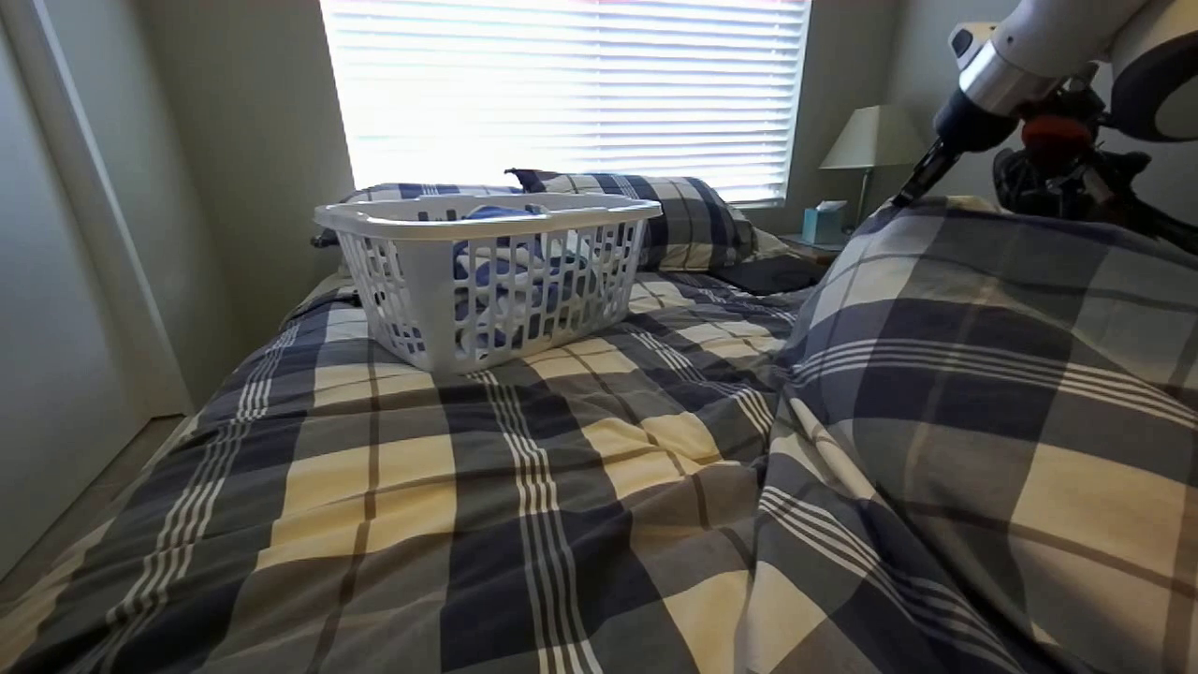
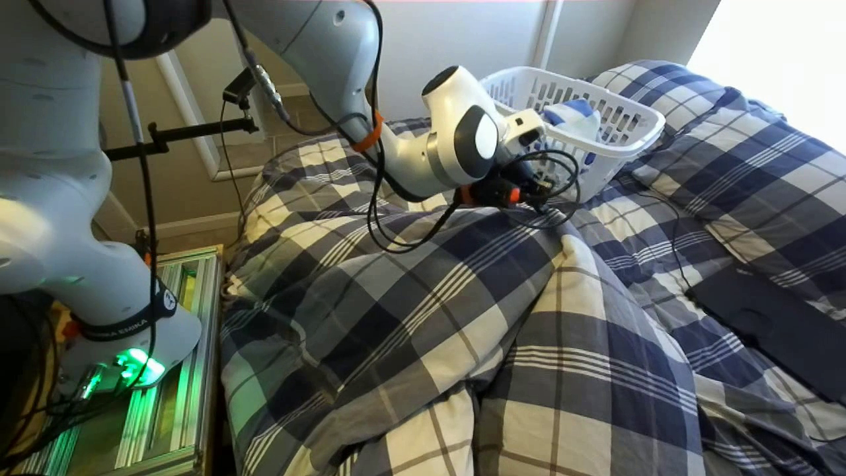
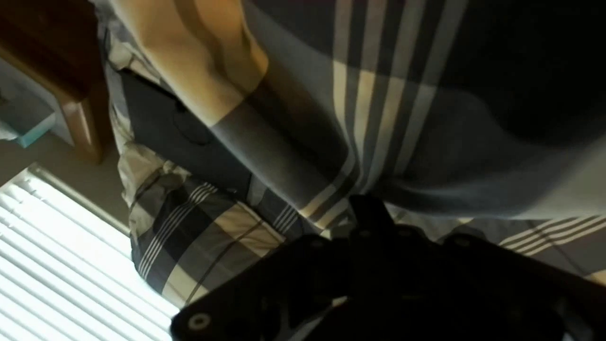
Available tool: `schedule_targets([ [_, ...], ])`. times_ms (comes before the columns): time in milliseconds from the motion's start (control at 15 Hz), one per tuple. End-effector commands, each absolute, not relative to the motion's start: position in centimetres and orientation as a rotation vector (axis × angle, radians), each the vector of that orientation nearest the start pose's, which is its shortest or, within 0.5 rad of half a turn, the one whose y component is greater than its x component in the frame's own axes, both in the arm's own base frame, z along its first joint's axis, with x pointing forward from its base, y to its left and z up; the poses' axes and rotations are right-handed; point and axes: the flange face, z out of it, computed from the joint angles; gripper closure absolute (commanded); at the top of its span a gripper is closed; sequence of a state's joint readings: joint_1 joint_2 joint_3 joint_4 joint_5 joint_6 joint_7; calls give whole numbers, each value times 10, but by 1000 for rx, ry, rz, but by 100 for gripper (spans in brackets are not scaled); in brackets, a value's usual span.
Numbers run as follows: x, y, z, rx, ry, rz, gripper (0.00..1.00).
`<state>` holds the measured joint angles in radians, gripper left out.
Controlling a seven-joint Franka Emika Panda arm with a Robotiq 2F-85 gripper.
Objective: Pick up the bottom right corner of the duvet and put it on the bed
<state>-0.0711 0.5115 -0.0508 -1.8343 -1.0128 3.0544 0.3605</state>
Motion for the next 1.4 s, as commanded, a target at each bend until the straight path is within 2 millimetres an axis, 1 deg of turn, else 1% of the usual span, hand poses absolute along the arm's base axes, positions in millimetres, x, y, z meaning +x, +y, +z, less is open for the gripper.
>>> schedule_targets([
  [0, 661, -17, 263, -3246, -809, -857, 71],
  [67, 661, -22, 260, -3298, -813, -787, 66],
  [133, 660, -27, 261, -3349, -836, -741, 60],
  [200, 653, -30, 267, -3398, -846, -693, 52],
  [267, 647, -34, 274, -3445, -850, -640, 46],
  [333, 640, -40, 285, -3498, -853, -608, 38],
  [467, 615, -42, 307, -3545, -865, -480, 24],
  [533, 599, -40, 317, -3519, -885, -446, 17],
  [600, 586, -36, 325, -3434, -911, -457, 11],
  [667, 577, -34, 333, -3368, -874, -515, 3],
  [733, 564, -33, 340, -3328, -822, -554, 1],
  [867, 537, -33, 349, -3255, -722, -623, 0],
  [933, 523, -31, 348, -3220, -666, -653, 0],
  [1000, 508, -35, 349, -3199, -582, -677, 0],
  [1067, 494, -37, 347, -3198, -522, -659, 0],
  [1200, 464, -52, 335, -3222, -397, -617, 0],
  [1267, 446, -61, 323, -3227, -334, -576, 0],
  [1333, 429, -77, 314, -3272, -248, -547, 0],
])
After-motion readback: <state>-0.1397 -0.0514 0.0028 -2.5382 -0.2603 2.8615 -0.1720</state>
